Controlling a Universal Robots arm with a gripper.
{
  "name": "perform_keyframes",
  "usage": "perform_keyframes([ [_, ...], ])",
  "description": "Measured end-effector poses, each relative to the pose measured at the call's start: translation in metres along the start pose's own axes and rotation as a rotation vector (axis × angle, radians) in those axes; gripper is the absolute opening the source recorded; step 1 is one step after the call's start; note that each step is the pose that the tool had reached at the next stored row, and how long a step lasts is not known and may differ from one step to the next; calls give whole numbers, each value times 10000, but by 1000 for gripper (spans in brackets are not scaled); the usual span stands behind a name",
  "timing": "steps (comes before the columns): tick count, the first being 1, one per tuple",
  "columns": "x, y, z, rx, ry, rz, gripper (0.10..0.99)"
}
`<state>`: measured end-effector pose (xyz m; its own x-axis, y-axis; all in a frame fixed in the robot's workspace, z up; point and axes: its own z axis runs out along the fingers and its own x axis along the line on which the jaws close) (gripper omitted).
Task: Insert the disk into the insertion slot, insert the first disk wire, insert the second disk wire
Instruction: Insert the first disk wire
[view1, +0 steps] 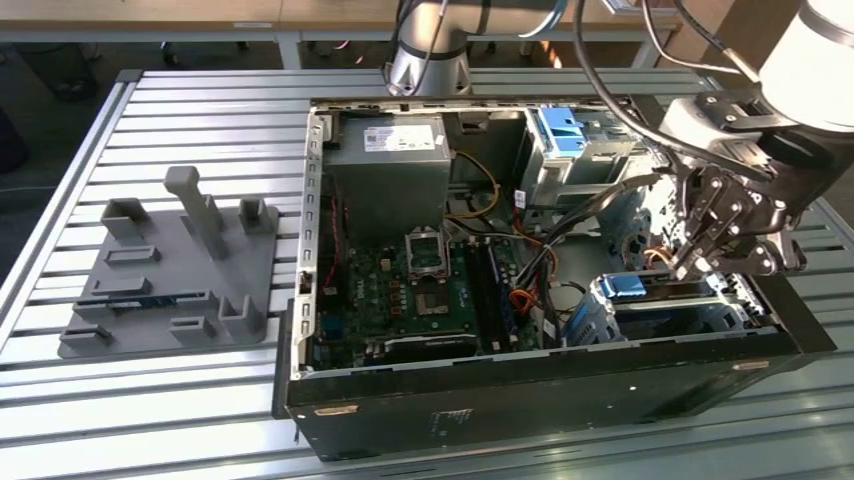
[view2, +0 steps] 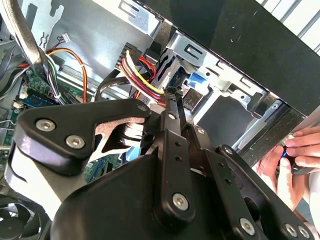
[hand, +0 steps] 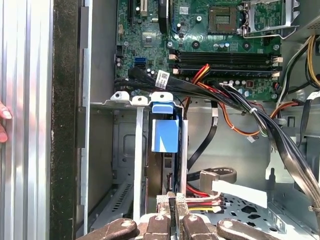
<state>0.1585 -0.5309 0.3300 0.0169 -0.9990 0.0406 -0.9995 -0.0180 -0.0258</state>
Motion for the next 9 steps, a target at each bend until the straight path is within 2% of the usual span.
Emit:
perform_keyframes([
  [4, 8, 1, 22, 0, -3, -6, 176],
  [5, 8, 1, 21, 0, -4, -6, 231],
  [6, 9, 1, 13, 0, -4, -6, 231],
  [7, 10, 0, -3, 0, -10, -6, 298],
  [9, 12, -2, -63, 2, -22, -5, 298],
])
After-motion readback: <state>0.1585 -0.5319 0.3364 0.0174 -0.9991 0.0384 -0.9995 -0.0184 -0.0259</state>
